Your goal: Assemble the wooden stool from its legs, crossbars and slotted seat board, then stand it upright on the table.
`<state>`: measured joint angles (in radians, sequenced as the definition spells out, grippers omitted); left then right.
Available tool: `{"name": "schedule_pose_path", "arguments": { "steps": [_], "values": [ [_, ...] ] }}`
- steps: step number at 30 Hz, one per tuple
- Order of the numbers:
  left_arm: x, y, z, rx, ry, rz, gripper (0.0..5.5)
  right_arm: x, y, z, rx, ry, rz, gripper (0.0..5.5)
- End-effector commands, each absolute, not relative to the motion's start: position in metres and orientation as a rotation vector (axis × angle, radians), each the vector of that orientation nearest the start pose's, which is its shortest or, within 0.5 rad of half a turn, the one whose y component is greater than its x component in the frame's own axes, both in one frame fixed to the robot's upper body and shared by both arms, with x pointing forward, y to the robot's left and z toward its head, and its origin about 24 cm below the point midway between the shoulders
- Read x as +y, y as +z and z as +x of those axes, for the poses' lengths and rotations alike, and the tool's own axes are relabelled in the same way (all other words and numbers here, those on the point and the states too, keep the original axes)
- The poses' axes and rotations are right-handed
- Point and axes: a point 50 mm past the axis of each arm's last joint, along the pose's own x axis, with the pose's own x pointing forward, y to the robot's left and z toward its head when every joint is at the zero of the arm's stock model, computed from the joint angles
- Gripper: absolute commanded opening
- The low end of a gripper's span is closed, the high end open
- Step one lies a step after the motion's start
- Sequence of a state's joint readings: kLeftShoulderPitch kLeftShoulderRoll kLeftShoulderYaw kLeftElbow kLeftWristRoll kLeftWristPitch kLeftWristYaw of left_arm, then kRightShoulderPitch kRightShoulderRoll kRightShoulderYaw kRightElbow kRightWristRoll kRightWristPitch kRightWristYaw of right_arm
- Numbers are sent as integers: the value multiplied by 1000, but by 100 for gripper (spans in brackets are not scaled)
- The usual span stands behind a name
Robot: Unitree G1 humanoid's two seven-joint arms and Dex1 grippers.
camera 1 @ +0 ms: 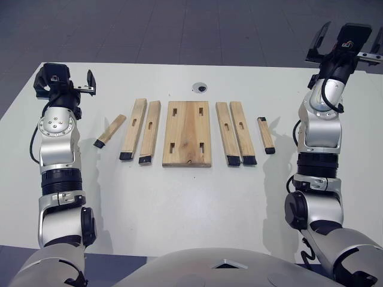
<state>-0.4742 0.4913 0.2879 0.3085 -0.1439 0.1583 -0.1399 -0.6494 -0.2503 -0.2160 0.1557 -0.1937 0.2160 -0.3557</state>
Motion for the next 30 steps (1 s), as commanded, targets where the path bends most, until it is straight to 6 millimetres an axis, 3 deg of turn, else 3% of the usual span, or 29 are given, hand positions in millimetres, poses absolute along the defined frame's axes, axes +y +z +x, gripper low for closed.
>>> {"name": "schedule_pose_path", "arguments": {
  "steps": [1,10,15,19,25,30],
  "values": [
    [290,143,321,-75,139,161,540,-228,199,343,-336,-546,-276,538],
    [290,132,316,-42,164,196,540,-230,183,340,-194,-410,-121,538],
    [289,149,309,-117,204,142,540,-221,128,307,125,-175,-46,538],
    [281,165,305,-177,216,108,540,-206,85,285,343,-95,34,538],
    [270,183,303,-232,217,82,540,-199,54,280,505,-70,27,538],
    [266,186,303,-231,231,96,540,-206,45,284,595,-82,7,457]
  ]
}}
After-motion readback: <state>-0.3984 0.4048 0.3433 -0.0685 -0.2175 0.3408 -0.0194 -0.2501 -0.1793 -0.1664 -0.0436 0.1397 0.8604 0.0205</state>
